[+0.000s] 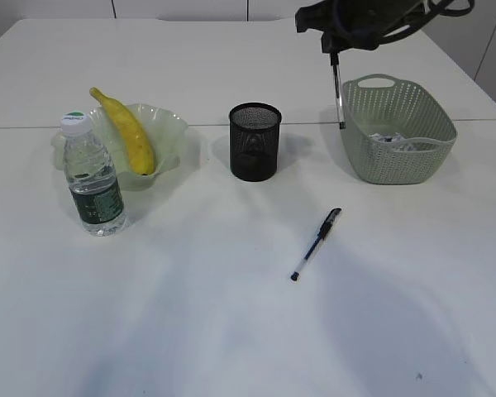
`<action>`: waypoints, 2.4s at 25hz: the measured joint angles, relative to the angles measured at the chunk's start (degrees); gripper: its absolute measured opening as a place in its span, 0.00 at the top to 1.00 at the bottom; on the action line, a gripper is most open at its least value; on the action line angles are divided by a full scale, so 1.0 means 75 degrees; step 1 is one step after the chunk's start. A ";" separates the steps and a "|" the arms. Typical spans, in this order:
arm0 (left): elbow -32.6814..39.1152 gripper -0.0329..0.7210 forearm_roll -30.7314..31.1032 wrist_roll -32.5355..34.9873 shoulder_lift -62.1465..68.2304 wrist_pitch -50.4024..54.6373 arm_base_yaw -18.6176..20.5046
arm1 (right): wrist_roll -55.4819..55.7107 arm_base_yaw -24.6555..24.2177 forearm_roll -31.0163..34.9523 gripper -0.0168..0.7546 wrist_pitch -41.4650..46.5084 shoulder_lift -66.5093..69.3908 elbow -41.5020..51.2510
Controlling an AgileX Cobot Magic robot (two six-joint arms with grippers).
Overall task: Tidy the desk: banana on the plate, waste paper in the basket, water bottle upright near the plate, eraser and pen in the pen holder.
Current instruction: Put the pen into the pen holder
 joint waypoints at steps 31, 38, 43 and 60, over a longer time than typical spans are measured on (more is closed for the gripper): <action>0.0000 0.33 0.0360 0.0014 0.0000 0.0158 0.0000 | -0.0178 0.0026 -0.1025 0.84 -0.3118 0.0000 0.0031; 0.0000 0.33 0.0413 0.0028 0.0000 0.0170 0.0000 | -0.0181 0.0026 -0.1054 0.84 -0.4069 0.0000 0.0587; 0.0000 0.33 0.0425 0.0028 0.0000 0.0170 0.0000 | -0.0120 0.0026 -0.1054 0.84 -0.5204 0.0000 0.1039; 0.0000 0.33 0.0666 0.0227 0.0000 0.0174 0.0000 | 0.0134 0.0166 -0.1800 0.84 -0.8070 0.0237 0.1955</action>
